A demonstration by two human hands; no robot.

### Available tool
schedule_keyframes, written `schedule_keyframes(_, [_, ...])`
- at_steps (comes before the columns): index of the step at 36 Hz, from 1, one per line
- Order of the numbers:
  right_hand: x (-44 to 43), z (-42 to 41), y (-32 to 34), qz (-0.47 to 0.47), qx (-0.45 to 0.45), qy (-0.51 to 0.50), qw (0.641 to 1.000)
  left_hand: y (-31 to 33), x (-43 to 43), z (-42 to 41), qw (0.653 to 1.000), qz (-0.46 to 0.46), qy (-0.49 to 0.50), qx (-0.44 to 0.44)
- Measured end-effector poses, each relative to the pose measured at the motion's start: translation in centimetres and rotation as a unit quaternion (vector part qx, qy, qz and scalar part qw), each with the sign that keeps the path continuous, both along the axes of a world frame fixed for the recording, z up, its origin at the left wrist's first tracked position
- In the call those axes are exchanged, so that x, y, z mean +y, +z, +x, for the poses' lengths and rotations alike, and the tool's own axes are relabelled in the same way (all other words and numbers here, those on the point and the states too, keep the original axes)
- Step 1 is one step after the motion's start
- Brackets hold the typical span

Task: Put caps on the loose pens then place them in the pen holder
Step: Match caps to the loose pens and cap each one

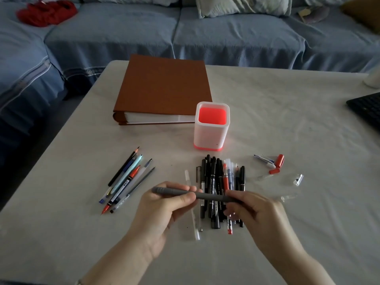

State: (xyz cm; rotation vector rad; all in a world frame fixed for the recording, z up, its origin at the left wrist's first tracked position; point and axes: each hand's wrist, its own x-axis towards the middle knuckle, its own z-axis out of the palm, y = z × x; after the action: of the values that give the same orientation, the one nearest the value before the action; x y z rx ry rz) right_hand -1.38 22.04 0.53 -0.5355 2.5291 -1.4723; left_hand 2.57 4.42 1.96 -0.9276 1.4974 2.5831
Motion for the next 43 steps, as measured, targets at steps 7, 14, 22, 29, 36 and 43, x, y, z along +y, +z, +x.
schedule_keyframes(7, [0.4, 0.0, -1.4, 0.047, 0.071, 0.043, 0.995, 0.1, 0.5, 0.5, 0.999, -0.050, 0.004, -0.015])
schedule_keyframes(14, [0.5, 0.3, -1.9, 0.048, 0.105, 0.052, 0.992, -0.3, 0.8, 0.3, 0.998, -0.058, 0.014, -0.004])
schedule_keyframes(22, [0.0, -0.8, -2.6, 0.222, 0.055, 0.123, 0.966, -2.1, 0.3, -1.2, 0.979, -0.186, -0.079, -0.034])
schedule_keyframes(29, [1.4, -1.8, -3.6, 0.110, 0.029, -0.036, 0.993, -4.9, -5.2, -2.0, 0.742, -0.664, -0.090, -0.035])
schedule_keyframes(36, [2.3, -2.8, -4.5, 0.113, 0.016, -0.138, 0.984, -6.7, -6.8, -0.9, 0.636, -0.746, -0.163, -0.111])
schedule_keyframes(43, [0.4, -2.8, -5.5, 0.151, -0.007, -0.119, 0.981, -7.2, -6.1, -1.3, 0.642, -0.735, -0.197, -0.094])
